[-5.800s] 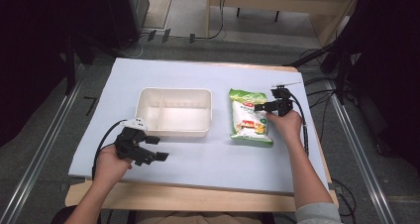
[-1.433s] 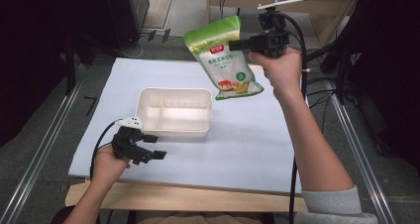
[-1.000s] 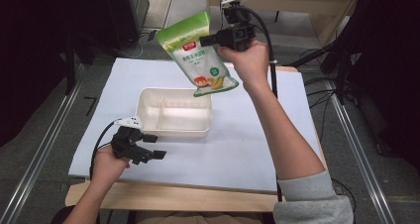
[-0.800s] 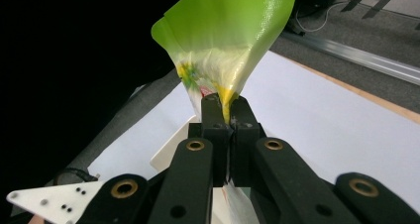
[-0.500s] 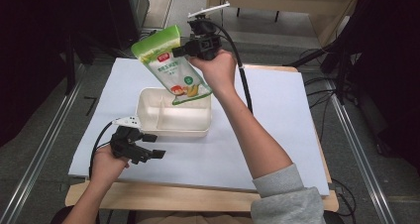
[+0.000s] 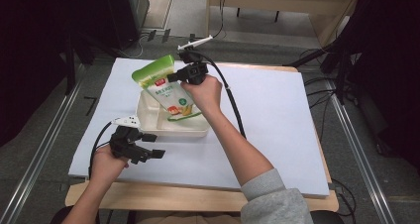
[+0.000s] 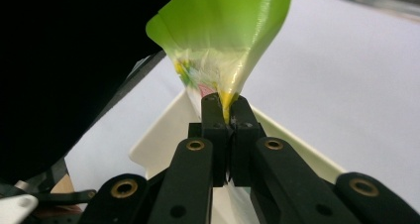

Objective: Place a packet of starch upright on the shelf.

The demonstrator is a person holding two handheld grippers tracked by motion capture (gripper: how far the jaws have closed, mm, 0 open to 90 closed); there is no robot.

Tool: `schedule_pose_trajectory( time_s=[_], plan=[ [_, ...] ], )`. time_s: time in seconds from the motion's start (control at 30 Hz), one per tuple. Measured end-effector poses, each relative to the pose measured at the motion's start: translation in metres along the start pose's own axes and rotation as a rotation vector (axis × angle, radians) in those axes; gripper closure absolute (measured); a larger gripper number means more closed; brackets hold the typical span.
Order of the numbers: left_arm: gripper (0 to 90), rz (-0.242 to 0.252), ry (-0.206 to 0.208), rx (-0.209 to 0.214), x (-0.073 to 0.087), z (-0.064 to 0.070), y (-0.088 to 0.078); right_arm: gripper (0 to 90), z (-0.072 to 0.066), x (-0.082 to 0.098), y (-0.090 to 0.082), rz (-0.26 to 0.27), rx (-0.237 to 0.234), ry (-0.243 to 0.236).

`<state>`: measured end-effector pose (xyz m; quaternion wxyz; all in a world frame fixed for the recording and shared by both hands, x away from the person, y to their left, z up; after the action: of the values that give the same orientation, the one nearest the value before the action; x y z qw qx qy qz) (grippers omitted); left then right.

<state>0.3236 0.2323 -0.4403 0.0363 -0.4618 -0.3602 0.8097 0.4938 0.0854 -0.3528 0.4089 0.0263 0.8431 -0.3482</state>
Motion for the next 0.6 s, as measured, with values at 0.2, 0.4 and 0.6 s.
schedule_pose_trajectory(
  time_s=[0.2, 0.4, 0.6],
  plan=[
    [23.0, -0.002, 0.006, -0.002, 0.0, 0.001, 0.001, 89.3, 0.026, 0.013, -0.012, 0.047, 0.011, 0.032],
    [23.0, -0.013, 0.005, -0.003, 0.0, 0.001, 0.002, 89.4, 0.048, 0.025, -0.027, 0.044, 0.047, 0.03],
    [23.1, -0.012, 0.007, -0.002, 0.0, 0.001, 0.002, 89.3, 0.06, 0.037, -0.034, 0.04, 0.05, 0.045]
  ],
)
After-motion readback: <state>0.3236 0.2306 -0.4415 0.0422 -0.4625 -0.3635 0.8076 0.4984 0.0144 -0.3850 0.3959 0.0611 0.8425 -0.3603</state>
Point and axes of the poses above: each handheld gripper's, and its own axes: y roughly forward along the jaws, x roughly out of its underside, z roughly to its right, the point moved 5 cm from there along y, roughly forward along the jaws, and after that the axes turned 4 degrees about z, right-handed, at the moved point
